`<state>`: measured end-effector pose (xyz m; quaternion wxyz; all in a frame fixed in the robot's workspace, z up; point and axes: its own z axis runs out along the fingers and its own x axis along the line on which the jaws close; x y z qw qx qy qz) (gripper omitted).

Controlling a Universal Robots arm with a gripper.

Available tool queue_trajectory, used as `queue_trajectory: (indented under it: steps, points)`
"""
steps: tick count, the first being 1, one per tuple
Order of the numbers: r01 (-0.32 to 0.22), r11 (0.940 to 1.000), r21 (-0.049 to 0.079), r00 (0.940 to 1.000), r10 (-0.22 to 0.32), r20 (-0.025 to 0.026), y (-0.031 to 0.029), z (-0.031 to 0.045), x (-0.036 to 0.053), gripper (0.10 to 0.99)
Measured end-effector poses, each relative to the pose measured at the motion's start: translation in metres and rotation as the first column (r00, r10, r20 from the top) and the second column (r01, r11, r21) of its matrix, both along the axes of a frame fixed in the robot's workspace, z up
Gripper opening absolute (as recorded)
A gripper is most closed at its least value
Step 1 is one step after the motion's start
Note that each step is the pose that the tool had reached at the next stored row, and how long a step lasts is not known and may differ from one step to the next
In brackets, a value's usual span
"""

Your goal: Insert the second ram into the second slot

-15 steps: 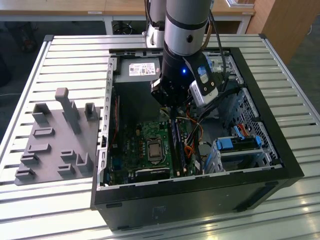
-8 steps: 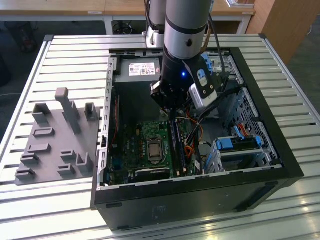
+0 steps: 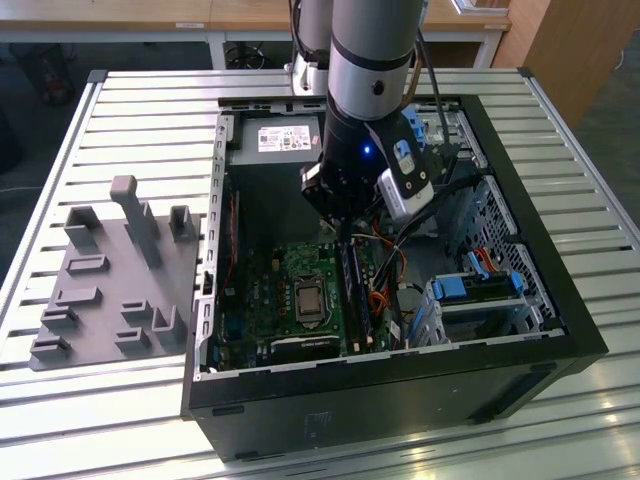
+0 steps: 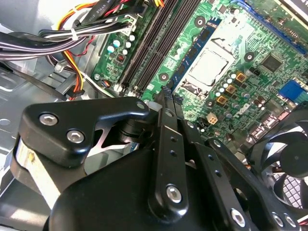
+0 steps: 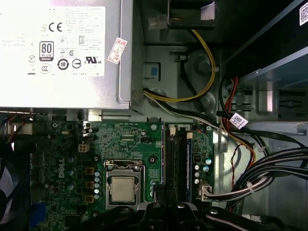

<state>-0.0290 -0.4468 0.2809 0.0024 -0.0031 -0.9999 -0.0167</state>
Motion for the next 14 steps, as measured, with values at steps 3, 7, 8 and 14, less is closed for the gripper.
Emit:
queue_trajectory:
  steps: [3, 7, 8, 14]
  points:
    - [0.000, 1.0000, 0.000, 1.0000, 0.000, -0.0001, 0.0000, -0.0011, 0.0000, 0.114]
    - [0.000, 1.0000, 0.000, 1.0000, 0.000, -0.0001, 0.0000, -0.0026, 0.0000, 0.114]
    - [0.000, 1.0000, 0.000, 1.0000, 0.000, -0.0001, 0.0000, -0.0030, 0.0000, 0.114]
    - [0.000, 1.0000, 0.000, 1.0000, 0.000, 0.0000, 0.0000, -0.0037, 0.0000, 0.114]
